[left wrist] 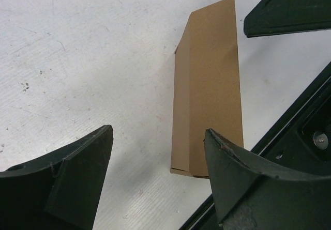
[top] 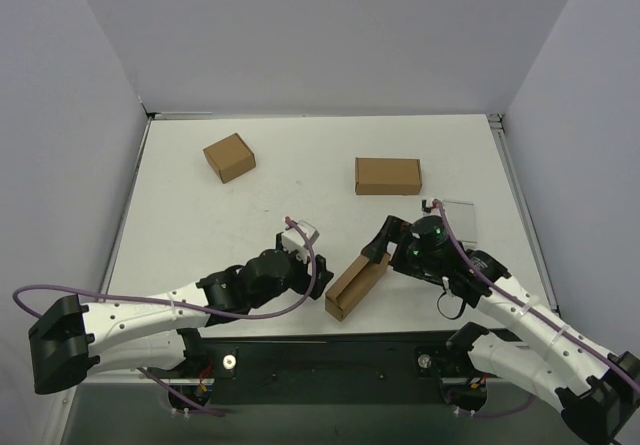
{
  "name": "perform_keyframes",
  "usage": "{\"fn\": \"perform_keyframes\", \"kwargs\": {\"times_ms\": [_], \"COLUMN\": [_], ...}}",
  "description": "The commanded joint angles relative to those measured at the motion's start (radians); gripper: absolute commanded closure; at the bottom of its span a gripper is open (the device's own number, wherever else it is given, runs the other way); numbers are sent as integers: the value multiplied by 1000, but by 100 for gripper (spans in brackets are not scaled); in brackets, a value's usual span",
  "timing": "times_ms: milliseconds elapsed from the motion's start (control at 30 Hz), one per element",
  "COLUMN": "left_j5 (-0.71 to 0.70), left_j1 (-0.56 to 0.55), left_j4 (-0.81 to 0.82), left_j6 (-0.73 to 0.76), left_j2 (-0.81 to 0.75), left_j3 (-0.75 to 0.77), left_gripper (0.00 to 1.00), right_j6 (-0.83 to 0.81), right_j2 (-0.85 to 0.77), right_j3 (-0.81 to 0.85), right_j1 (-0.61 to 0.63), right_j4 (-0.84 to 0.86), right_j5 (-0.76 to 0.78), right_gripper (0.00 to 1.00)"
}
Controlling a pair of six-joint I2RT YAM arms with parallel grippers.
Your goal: Fold the paper box
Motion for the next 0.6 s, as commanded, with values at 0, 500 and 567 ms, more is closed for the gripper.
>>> {"fn": "perform_keyframes", "kwargs": {"times_ms": [0, 500, 567], "left_j5": [27, 174, 188], "left_j1": [-11, -40, -48], "left_j4": [-1, 27, 17], "left_j6": [-11, 115, 124], "left_j2": [-11, -20, -37], "left_j3": [21, 24, 12], "left_gripper": [20, 21, 21], "right_j6": [49, 54, 51], "right_j2": [17, 59, 62], "right_j3": [-53, -175, -184], "right_j1": [-2, -4, -2], "right_j4": [62, 110, 110], "right_j5": [-24, 25, 48], "right_gripper": [17, 48, 51]}}
